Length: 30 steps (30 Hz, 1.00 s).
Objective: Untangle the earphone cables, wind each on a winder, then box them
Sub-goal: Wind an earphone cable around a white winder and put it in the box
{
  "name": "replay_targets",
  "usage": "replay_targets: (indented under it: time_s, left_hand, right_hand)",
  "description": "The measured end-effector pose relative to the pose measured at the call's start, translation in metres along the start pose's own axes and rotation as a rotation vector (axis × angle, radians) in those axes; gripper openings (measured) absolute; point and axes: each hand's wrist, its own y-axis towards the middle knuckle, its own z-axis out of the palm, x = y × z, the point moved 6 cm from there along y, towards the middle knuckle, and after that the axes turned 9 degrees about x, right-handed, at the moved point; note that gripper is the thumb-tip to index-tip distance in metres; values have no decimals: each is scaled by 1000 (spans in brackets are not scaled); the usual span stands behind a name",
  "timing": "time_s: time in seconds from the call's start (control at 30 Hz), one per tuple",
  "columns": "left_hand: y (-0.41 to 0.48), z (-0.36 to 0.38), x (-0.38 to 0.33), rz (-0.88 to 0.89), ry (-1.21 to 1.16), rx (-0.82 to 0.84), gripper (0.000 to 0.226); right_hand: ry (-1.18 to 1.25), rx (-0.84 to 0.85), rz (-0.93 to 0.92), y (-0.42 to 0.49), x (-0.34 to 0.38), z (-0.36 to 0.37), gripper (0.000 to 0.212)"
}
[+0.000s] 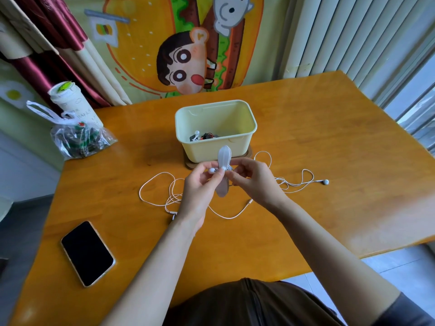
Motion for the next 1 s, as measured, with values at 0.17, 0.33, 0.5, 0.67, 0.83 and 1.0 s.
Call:
replay_targets:
  time_s: [0.17,0.33,0.5,0.67,0.83,1.0]
  left_hand:
    - [5,-3,-6,0,-21,-14,10]
    - [9,-4,-14,4,-79,-27,13]
    - [7,-10,-17,13,-68,-85,14]
    - [5,-11,-21,45,0,-93,12]
    - [4,-10,-23,50,12,-71,8]
    - [3,-10,-24,76,0,-93,10]
  right_hand:
    - [-28,25,-33,7,11,-1,14]
    - [-113,17,-88,11,21,-1,15]
    - [-168,23,-141,8,28,4,20]
    - [-157,14,-145,10,30,7,20]
    - [-133,8,-132,10,30,4,17]
    - [-153,3,-146,10,33,6,19]
